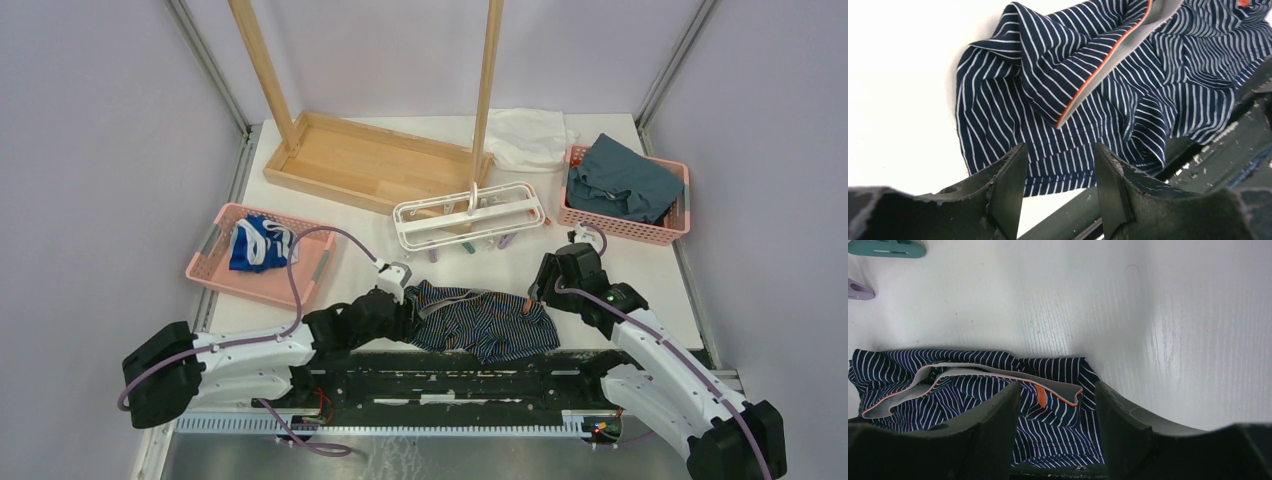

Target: Clip the underwear to the hanger

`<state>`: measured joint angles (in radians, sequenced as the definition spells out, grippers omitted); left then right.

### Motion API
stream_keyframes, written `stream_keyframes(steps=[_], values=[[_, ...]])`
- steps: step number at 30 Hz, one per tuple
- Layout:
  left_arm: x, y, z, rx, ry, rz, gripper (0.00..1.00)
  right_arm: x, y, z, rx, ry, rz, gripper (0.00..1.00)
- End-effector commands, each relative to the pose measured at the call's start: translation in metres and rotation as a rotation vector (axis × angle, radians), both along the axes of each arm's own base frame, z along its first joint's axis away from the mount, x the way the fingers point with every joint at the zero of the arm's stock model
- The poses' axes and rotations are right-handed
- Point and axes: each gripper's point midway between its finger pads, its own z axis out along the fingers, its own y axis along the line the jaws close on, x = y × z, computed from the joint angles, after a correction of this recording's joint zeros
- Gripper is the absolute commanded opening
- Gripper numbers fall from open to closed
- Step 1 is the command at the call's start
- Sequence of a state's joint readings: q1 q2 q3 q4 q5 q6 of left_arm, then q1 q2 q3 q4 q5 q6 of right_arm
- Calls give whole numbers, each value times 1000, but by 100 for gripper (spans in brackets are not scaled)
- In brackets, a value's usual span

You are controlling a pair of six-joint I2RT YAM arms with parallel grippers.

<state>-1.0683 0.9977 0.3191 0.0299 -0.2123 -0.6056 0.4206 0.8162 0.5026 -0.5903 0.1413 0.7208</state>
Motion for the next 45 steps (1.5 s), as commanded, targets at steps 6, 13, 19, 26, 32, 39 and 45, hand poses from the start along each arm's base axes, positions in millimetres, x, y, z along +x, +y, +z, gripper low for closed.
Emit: stream_keyframes(steps=[6,13,19,26,32,39,45], values=[[38,-10,17,11,-159,130,52,17,2,21,22,-82,-29,64],[43,-14,19,-16,-167,156,43,17,1,20,17,-83,-33,64],[43,-15,15,-16,-159,162,37,16,0,18,14,-78,-32,64],[46,-15,15,-16,-164,181,16,16,0,18,12,-79,-33,64],[46,-12,14,-4,-166,187,3,19,5,19,19,-64,-18,65],[43,-5,10,6,-156,192,3,17,4,11,1,-9,-26,59],[37,14,9,12,-151,219,3,14,8,16,33,-13,-20,56]])
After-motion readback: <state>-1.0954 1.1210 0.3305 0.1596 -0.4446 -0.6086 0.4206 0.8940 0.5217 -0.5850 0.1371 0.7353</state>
